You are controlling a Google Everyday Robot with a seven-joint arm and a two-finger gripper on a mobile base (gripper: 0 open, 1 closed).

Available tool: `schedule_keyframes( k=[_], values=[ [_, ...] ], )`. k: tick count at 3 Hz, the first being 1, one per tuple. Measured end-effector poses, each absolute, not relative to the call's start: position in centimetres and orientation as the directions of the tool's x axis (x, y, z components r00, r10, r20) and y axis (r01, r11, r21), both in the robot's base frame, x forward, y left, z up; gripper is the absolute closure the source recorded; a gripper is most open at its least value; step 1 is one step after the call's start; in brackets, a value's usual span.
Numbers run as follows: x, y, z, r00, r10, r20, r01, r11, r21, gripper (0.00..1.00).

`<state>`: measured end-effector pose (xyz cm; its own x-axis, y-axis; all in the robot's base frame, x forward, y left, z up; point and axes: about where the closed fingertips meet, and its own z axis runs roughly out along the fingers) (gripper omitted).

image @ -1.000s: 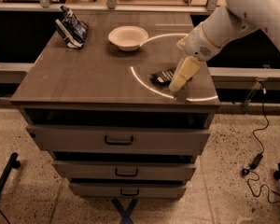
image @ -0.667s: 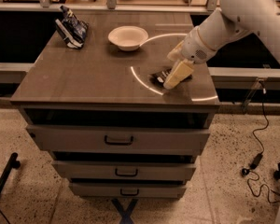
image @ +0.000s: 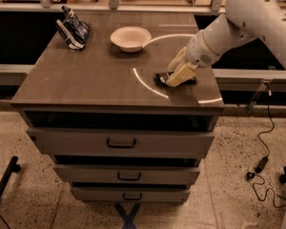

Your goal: Move rxbar chocolate near paper bowl

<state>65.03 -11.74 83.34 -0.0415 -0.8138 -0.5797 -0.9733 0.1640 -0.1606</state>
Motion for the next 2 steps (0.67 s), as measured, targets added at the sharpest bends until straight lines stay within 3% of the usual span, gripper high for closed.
schedule_keyframes(
  k=[1, 2],
  values=[
    [65.03, -11.75, 83.53, -0.041, -0.814, -0.580, -0.973, 0.164, -0.161, 0.95],
    [65.14, -11.69, 83.97, -0.035, -0.810, -0.586, -0.972, 0.163, -0.167, 1.00]
  ],
)
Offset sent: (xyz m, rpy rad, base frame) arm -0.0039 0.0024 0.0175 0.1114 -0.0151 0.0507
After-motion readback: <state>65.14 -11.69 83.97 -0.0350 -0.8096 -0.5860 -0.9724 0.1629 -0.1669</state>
